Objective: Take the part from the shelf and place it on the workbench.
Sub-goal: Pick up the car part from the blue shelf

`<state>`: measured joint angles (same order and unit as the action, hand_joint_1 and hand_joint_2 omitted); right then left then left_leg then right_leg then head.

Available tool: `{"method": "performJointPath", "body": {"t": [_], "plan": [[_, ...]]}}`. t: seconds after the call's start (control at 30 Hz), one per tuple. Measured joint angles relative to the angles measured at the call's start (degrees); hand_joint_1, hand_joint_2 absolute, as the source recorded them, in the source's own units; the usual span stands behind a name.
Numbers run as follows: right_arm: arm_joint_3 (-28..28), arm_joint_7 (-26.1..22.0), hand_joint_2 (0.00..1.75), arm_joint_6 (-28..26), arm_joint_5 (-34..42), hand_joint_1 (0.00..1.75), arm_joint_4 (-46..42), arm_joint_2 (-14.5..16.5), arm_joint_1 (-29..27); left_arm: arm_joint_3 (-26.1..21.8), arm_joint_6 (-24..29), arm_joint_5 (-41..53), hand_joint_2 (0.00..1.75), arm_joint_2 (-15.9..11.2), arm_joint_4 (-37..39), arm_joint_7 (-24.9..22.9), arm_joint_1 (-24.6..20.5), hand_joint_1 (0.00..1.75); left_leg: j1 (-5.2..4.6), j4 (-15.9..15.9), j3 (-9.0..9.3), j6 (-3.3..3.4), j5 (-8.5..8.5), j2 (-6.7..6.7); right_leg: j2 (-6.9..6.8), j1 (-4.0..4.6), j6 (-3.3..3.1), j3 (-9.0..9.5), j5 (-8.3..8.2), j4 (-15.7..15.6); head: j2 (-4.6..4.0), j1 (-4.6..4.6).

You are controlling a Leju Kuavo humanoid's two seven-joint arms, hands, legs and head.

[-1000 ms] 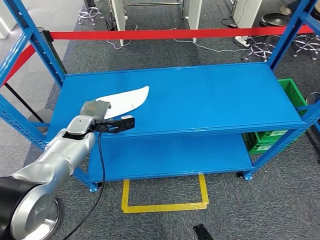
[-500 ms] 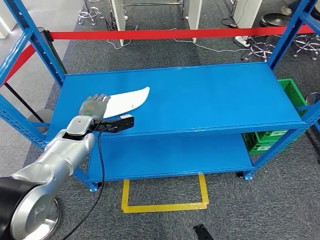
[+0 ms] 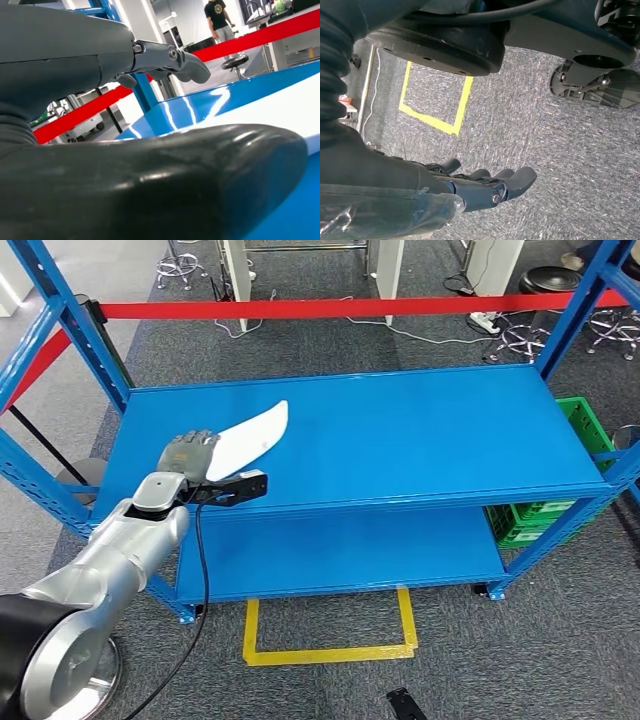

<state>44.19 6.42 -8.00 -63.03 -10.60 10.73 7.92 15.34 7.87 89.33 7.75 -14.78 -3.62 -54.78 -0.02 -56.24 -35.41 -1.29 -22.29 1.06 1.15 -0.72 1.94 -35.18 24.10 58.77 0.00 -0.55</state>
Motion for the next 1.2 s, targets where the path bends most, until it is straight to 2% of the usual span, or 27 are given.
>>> {"method": "performJointPath", "body": {"t": [0.1, 0.17, 0.23, 0.3, 0.47, 0.6, 1.2], "plan": [[0.00, 0.01, 1.75, -0.02, -0.10, 0.00, 0.00, 0.00, 0.00, 0.00, -0.40, -0.01, 0.00, -0.01, 0.00, -0.09, 0.05, 0.00, 0.00, 0.00, 0.00, 0.00, 0.00, 0.00, 0.00, 0.00, 0.00, 0.00, 0.00, 0.00, -0.01, -0.01], [0.00, 0.01, 1.75, -0.02, -0.16, 0.00, 0.00, 0.00, 0.01, -0.01, -0.60, -0.05, 0.87, -0.02, 0.00, -0.19, 0.12, 0.00, 0.00, 0.00, 0.00, 0.00, 0.00, 0.00, 0.00, 0.00, 0.00, 0.00, 0.00, 0.00, 0.00, -0.01], [0.00, 0.01, 1.75, -0.03, -0.19, 0.00, 0.00, 0.00, 0.02, -0.02, -0.86, -0.14, 0.87, -0.04, 0.00, -0.21, 0.16, 0.00, 0.00, 0.00, 0.00, 0.00, 0.00, 0.00, 0.00, 0.00, 0.00, 0.00, 0.00, 0.00, 0.00, 0.00], [0.00, 0.01, 1.75, -0.04, -0.25, 0.00, 0.00, 0.00, 0.03, -0.03, -1.19, -0.30, 0.00, -0.05, 0.00, -0.02, 0.18, 0.00, 0.00, 0.00, 0.00, 0.00, 0.00, 0.00, 0.00, 0.00, 0.00, 0.00, 0.00, 0.00, 0.00, 0.00], [0.00, 0.01, 1.75, -0.04, -0.45, 0.00, 0.00, 0.00, 0.04, -0.05, -1.51, -0.44, 0.00, -0.06, 0.00, 0.13, 0.28, 0.00, 0.00, 0.00, 0.00, 0.00, 0.00, 0.00, 0.00, 0.00, 0.00, 0.00, 0.00, 0.00, 0.00, 0.00], [0.00, 0.01, 1.75, -0.04, -0.54, 0.00, 0.00, 0.00, 0.04, -0.06, -1.51, -0.42, 1.75, -0.05, 0.00, 0.06, 0.39, 0.00, 0.00, 0.00, 0.00, 0.00, 0.00, 0.00, 0.00, 0.00, 0.00, 0.00, 0.00, 0.00, 0.00, -0.01], [0.27, -0.08, 1.75, -0.13, -0.81, 0.00, 0.00, 0.00, 0.06, -0.17, -2.48, -0.44, 1.75, -0.07, 0.00, -0.95, 1.20, 0.00, 0.00, 0.00, 0.00, 0.01, 0.00, 0.00, 0.00, 0.00, 0.00, 0.00, 0.00, 0.00, 0.00, -0.01]]}}
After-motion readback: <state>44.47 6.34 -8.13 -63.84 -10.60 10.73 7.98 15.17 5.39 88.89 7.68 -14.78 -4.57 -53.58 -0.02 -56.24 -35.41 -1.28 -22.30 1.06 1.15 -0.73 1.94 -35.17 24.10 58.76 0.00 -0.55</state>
